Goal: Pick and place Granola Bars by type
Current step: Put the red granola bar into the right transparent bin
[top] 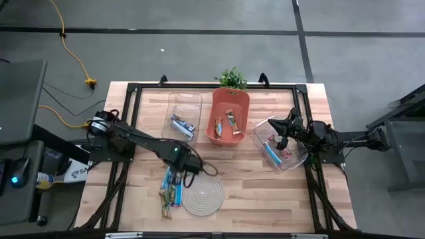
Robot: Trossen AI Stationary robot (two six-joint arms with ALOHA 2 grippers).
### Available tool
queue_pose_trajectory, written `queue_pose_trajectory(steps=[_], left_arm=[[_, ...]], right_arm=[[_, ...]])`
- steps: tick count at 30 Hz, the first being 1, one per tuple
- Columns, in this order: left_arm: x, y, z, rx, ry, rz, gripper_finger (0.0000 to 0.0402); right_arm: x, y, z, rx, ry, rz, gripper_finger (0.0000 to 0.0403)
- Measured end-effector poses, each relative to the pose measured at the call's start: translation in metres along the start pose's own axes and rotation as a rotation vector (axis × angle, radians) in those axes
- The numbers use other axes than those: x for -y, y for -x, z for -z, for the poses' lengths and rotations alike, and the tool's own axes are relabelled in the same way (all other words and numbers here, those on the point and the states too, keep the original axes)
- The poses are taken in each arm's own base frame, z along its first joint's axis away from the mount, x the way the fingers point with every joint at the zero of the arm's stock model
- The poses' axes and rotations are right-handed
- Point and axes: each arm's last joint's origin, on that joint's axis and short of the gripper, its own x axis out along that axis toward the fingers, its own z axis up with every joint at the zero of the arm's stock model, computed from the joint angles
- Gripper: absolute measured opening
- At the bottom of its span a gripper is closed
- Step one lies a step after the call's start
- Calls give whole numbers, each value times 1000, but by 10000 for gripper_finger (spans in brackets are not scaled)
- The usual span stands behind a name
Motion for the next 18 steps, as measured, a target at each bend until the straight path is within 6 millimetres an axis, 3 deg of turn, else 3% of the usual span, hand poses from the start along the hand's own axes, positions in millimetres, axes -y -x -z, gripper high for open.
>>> queue_pose_trajectory(steps=[5, 12, 18], left_arm=[[24, 4, -5, 58, -148, 259, 46], [23, 4, -7, 86, -197, 255, 46], [27, 5, -6, 86, -312, 389, 46]], right_arm=[[0, 0, 0, 0, 0, 0, 0], [0, 0, 0, 0, 0, 1, 0], [0, 0, 0, 0, 0, 1, 0]])
